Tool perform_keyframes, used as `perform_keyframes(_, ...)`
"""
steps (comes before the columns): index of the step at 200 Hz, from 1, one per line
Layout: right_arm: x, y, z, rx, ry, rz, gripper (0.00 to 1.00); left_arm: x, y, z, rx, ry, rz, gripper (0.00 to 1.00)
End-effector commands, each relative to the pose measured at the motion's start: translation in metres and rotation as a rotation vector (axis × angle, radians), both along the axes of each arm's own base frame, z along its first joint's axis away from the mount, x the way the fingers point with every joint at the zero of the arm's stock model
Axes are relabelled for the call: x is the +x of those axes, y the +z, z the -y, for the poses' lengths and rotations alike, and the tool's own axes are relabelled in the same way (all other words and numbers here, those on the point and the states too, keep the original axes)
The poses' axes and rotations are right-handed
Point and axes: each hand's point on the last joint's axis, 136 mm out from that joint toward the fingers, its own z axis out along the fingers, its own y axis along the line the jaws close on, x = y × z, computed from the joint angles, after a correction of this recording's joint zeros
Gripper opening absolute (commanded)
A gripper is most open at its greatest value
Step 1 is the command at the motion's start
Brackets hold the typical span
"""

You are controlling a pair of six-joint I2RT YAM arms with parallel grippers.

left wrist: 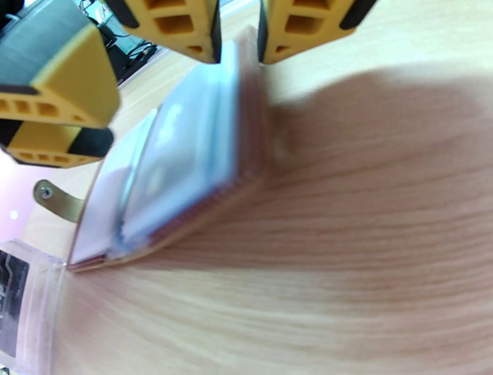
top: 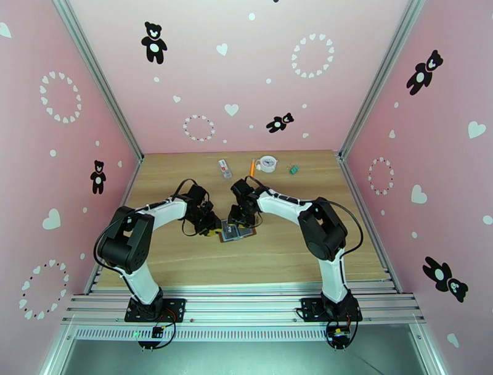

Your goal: Put the credit cards into the card holder

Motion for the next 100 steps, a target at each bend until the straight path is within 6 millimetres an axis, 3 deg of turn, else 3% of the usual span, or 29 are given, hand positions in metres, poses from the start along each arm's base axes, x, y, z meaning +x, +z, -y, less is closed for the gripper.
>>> perform_keyframes(1,-0.012,-0.008,0.007,-0.026,0.011,-0.042,0.28,0.004,0.018,0.008,-0.037,0.015,0.018,0.23)
perform_keyframes(51,-0.018,-0.029,0.004,-0.036,0.033,-0.089,0.14,0.001,0.014,0.003,-0.006,0.036,0.008,0.23)
perform_keyframes(100,-0.023,-0.047,0.016,-0.108,0.041,-0.125,0.00,0.002,0.006,0.004,-0.010,0.049,0.002,0.23)
